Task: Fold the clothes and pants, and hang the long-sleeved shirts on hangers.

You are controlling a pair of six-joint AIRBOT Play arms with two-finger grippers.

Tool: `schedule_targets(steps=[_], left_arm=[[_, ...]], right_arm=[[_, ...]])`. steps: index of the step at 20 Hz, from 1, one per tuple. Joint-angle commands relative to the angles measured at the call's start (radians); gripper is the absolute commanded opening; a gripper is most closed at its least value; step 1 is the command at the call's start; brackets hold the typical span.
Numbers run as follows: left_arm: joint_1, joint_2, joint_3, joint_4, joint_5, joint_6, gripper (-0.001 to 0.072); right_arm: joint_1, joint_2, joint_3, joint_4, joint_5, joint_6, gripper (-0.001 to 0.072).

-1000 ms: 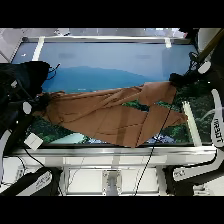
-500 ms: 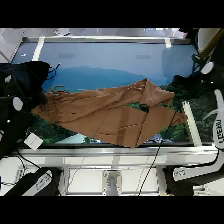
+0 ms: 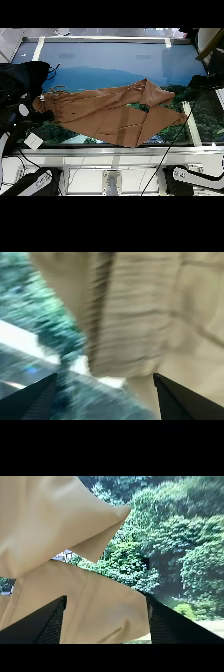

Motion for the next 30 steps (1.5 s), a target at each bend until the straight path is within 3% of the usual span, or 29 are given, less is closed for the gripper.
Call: schedule_targets(steps=[1, 2, 3, 4, 5, 9, 13, 19, 22, 23, 24, 25, 27, 30], left_arm=[[0.001, -0.071, -0.010, -0.162, 0.109, 0.028, 0.0692], [0.001, -0.081, -0.010, -0.161, 0.108, 0.028, 0.0618], [0.001, -0.084, -0.010, -0.161, 0.110, 0.027, 0.0404], [0.001, -0.082, -0.006, -0.160, 0.117, 0.028, 0.0129], [0.001, -0.082, 0.004, -0.160, 0.122, 0.032, 0.0031], [0.001, -0.051, 0.151, -0.157, 0.127, 0.035, 0.0026], [-0.013, -0.035, 0.371, -0.183, 0.315, 0.034, 0.0024], [-0.067, -0.283, 0.561, -0.206, 0.561, 0.009, 0.0024], [-0.066, -0.468, 0.691, -0.205, 0.589, -0.021, 0.0027], [-0.066, -0.513, 0.724, -0.206, 0.584, -0.021, 0.0147], [-0.066, -0.545, 0.755, -0.205, 0.573, -0.021, 0.0511], [-0.060, -0.558, 0.776, -0.204, 0.560, -0.021, 0.0688], [-0.023, -0.534, 0.790, -0.171, 0.504, -0.018, 0.0686], [0.084, -0.421, 0.789, 0.021, 0.207, -0.018, 0.0685]], right_arm=[[-0.005, 0.035, -0.001, 0.012, 0.014, -0.031, 0.0550], [-0.005, 0.035, -0.001, 0.013, 0.014, -0.031, 0.0551], [-0.005, 0.035, -0.001, 0.014, 0.016, -0.031, 0.0551], [-0.005, 0.035, -0.001, 0.015, 0.018, -0.030, 0.0550], [-0.005, 0.035, -0.001, 0.020, 0.019, -0.030, 0.0551], [-0.005, 0.036, -0.001, 0.027, 0.085, -0.031, 0.0550], [-0.004, 0.036, -0.001, 0.048, 0.069, -0.031, 0.0550], [0.011, 0.035, -0.028, 0.180, -0.068, -0.030, 0.0550], [0.043, 0.035, -0.096, 0.176, -0.123, -0.030, 0.0550], [0.055, 0.035, -0.123, 0.177, -0.146, -0.030, 0.0550], [0.065, 0.035, -0.154, 0.177, -0.163, -0.030, 0.0550], [0.074, 0.035, -0.181, 0.175, -0.167, -0.030, 0.0550], [0.079, 0.035, -0.221, 0.152, -0.158, -0.030, 0.0550], [0.078, 0.046, -0.227, 0.064, -0.101, -0.030, 0.0550]])
